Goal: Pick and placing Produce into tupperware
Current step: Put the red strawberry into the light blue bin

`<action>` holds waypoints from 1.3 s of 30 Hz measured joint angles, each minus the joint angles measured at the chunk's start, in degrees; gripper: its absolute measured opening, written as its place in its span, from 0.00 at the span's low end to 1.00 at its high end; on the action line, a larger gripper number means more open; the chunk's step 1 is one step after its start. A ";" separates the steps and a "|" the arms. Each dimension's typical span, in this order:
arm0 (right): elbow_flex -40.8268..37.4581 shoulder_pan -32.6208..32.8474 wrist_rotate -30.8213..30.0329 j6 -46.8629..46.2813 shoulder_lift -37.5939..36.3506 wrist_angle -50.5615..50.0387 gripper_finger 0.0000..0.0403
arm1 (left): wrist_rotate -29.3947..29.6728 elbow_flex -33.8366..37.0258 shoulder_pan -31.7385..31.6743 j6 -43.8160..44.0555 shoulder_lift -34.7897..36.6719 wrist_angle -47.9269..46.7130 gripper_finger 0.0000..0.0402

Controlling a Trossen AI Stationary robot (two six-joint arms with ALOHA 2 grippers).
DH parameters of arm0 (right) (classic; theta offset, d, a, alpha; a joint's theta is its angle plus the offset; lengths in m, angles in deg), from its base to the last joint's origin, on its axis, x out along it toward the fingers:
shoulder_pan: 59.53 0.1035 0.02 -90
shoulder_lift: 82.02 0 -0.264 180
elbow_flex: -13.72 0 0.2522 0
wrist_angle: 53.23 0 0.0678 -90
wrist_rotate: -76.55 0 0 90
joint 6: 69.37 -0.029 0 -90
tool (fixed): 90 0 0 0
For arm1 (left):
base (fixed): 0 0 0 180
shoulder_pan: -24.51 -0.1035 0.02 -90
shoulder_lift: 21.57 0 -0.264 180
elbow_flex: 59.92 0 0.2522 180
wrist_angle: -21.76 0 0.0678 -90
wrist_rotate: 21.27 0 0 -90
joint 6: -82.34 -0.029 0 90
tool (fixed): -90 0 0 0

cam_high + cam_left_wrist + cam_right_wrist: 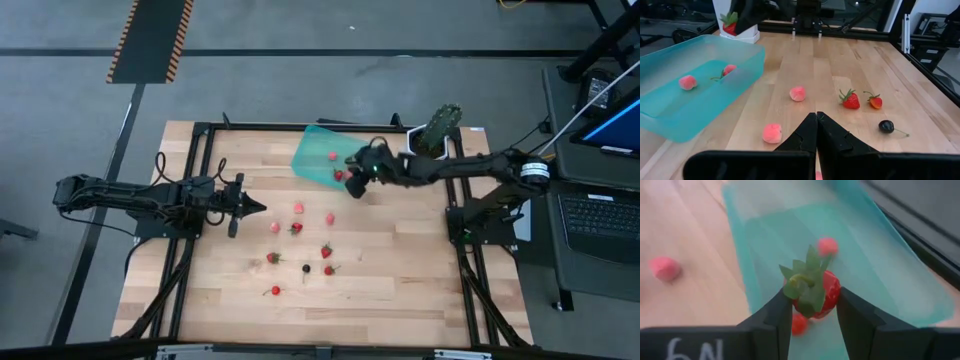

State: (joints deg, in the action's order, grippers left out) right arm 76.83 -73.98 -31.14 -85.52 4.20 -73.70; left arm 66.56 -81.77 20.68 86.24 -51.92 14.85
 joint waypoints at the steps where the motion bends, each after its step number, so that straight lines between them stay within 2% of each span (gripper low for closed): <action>1: 1.15 -0.82 0.88 0.05 0.01 -2.40 0.33 | 0.00 0.00 0.00 -0.04 -0.01 0.00 0.00; 4: 3.03 -3.00 2.33 1.04 0.00 -5.97 0.33 | 0.04 0.00 0.00 -0.67 0.00 0.00 0.00; 9: 3.23 -6.50 8.00 2.31 0.35 -5.94 0.33 | 0.04 0.00 0.00 -0.66 -0.02 0.00 0.00; 15: 3.34 -9.06 13.75 3.22 4.58 -6.16 0.33 | 0.04 0.00 0.00 -0.62 0.00 0.02 0.00; 23: 9.59 -10.67 15.44 6.46 11.35 -8.98 0.33 | 0.04 0.00 0.00 -0.58 0.00 0.02 0.00; 30: 18.86 -11.72 15.47 9.25 17.63 -19.93 0.33 | 0.03 0.00 0.00 -0.55 -0.01 0.00 0.00; 39: 24.08 -11.69 15.45 11.11 22.67 -22.10 0.33 | 0.02 0.00 0.00 -0.37 -0.02 -0.25 0.00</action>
State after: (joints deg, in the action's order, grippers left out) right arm 100.91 -85.68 -15.69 -74.41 26.87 -95.81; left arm 66.58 -81.77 20.68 85.87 -51.94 14.60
